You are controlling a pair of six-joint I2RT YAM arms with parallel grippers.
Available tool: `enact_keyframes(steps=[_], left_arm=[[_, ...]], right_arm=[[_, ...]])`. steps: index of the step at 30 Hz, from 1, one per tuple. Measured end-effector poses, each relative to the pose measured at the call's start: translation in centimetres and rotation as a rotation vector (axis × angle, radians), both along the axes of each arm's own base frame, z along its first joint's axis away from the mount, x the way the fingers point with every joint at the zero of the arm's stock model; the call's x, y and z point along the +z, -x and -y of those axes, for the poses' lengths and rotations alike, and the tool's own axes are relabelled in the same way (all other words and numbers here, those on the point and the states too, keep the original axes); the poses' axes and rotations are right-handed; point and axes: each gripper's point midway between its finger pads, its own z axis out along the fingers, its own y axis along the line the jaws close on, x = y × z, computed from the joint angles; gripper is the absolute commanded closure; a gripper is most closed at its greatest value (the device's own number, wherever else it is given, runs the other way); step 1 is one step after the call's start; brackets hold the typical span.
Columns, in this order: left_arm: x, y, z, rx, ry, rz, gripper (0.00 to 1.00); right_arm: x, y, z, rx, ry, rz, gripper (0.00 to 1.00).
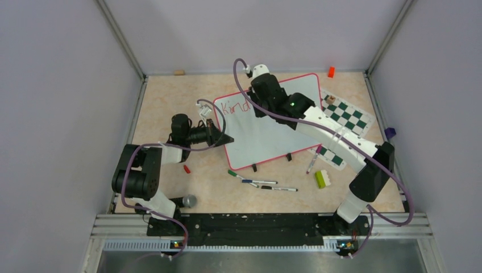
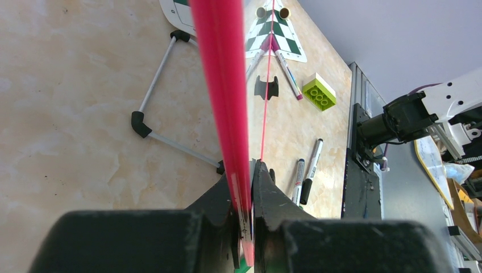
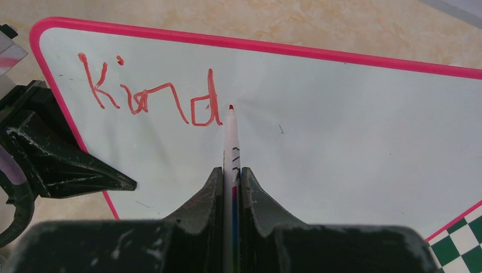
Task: Write a sentence on the whiteboard
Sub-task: Open the sentence on the whiteboard.
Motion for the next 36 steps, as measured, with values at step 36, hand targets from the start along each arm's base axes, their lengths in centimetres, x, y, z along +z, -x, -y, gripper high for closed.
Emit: enact_keyframes(steps=[36], left_arm=[[0.0, 0.0, 0.0, 0.004, 0.001, -0.006, 1.0]], right_arm=[[-2.9, 0.8, 0.7, 0.004, 0.016, -0.061, 1.0]])
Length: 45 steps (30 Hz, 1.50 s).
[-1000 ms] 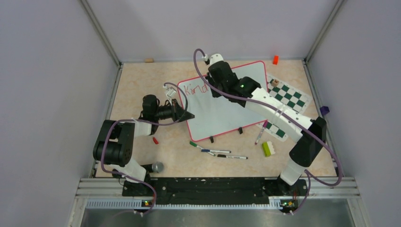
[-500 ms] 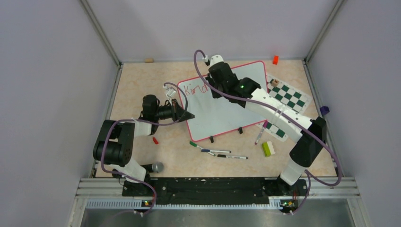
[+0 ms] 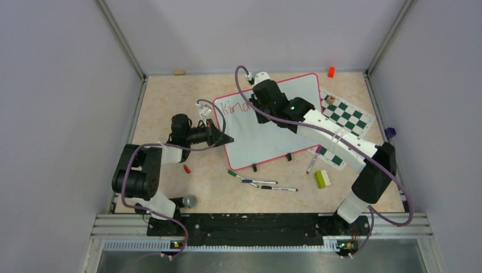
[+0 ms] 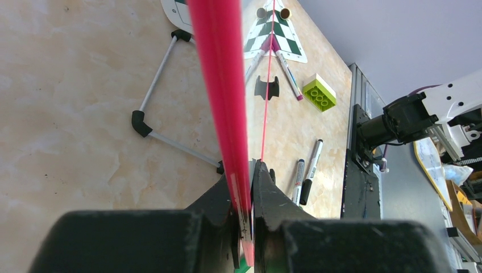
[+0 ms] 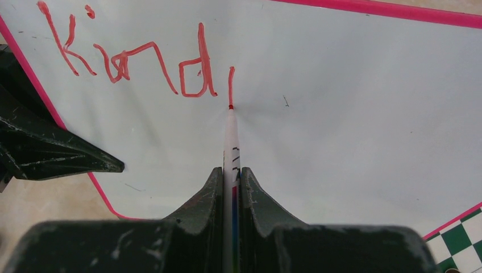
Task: Write a sentence on the whiteboard
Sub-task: Open the sentence on the whiteboard.
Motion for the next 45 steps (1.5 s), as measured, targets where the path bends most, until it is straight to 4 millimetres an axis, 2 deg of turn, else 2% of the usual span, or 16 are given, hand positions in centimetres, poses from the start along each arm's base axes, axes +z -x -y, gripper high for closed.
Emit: enact_keyframes(steps=[6, 20, 34, 45], left_arm=[[0.0, 0.0, 0.0, 0.0, 0.0, 0.0, 1.0], [0.0, 0.0, 0.0, 0.0, 0.001, 0.002, 1.0], [0.0, 0.0, 0.0, 0.004, 0.0, -0.002, 1.0], [-0.1, 0.0, 0.0, 0.004, 0.0, -0.001, 1.0]], right_arm=[[0.2, -0.1, 0.0, 0.0, -0.001, 0.001, 1.0], [2.2, -1.8, -0.2, -0.016, -0.03, 0.037, 1.0], [2.1, -2.1, 0.4, -0.029, -0.029, 0.036, 1.0], [0.7, -1.2, 1.5, -0.031, -0.01, 0.006, 1.0]])
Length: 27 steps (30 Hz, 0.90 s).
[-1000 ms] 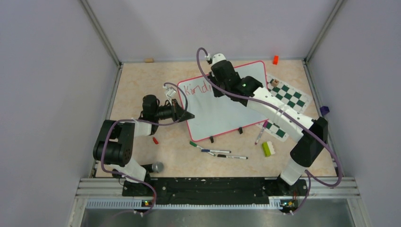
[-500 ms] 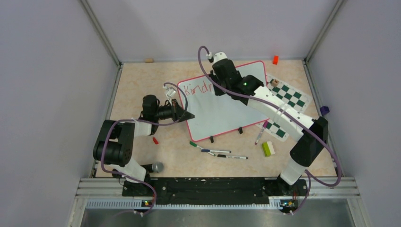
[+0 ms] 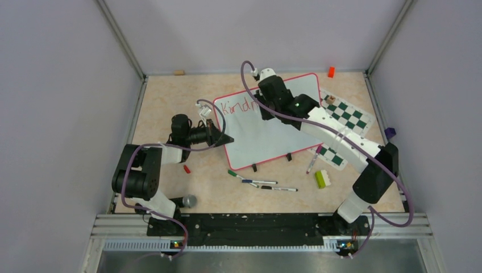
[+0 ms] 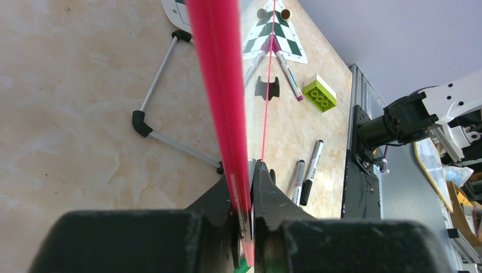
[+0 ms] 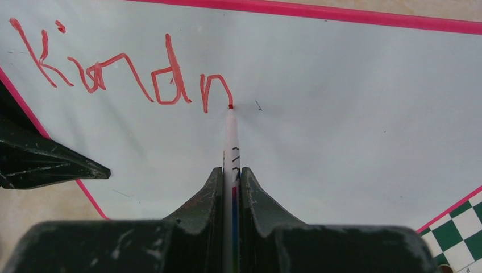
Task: Write a sentence on the whiteboard
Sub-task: Open the sentence on the whiteboard.
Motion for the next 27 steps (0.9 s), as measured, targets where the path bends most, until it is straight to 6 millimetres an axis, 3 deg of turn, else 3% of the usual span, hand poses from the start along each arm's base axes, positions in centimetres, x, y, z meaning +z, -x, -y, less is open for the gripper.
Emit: enact_keyframes(steps=[10, 27], left_arm=[[0.1, 0.0, 0.0, -0.002, 0.001, 0.005, 1.0], [0.1, 0.0, 0.0, -0.003, 0.002, 0.006, 1.0]], right_arm=[[-0.5, 0.7, 0.3, 0.006, -0.002, -0.017, 1.0], [1.6, 0.2, 1.2, -0.01, -0.043, 0.01, 1.0]])
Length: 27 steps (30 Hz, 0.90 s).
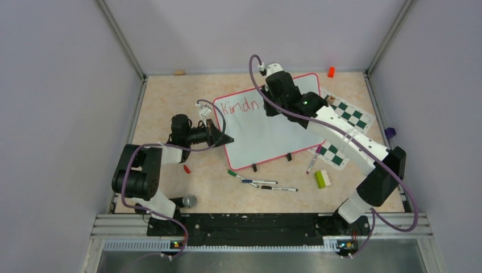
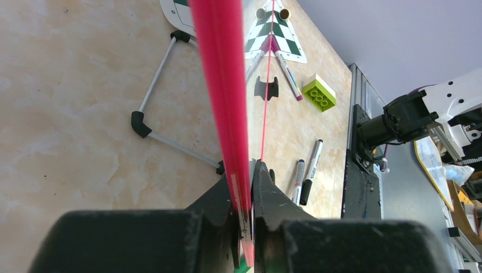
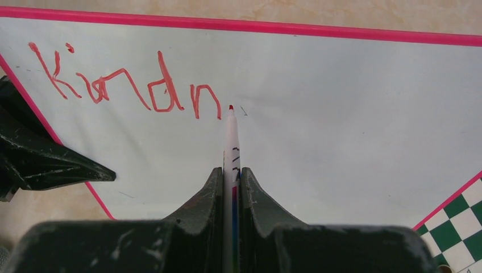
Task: Write a sentence on the whiteboard
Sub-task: Open the sentence on the whiteboard.
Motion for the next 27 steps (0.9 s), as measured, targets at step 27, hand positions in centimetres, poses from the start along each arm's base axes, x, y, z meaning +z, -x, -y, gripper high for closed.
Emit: enact_keyframes(steps=[27], left_arm=[[0.0, 0.0, 0.0, 0.003, -0.001, -0.003, 1.0]], right_arm=[[-0.5, -1.7, 0.3, -0.048, 0.024, 0.006, 1.0]])
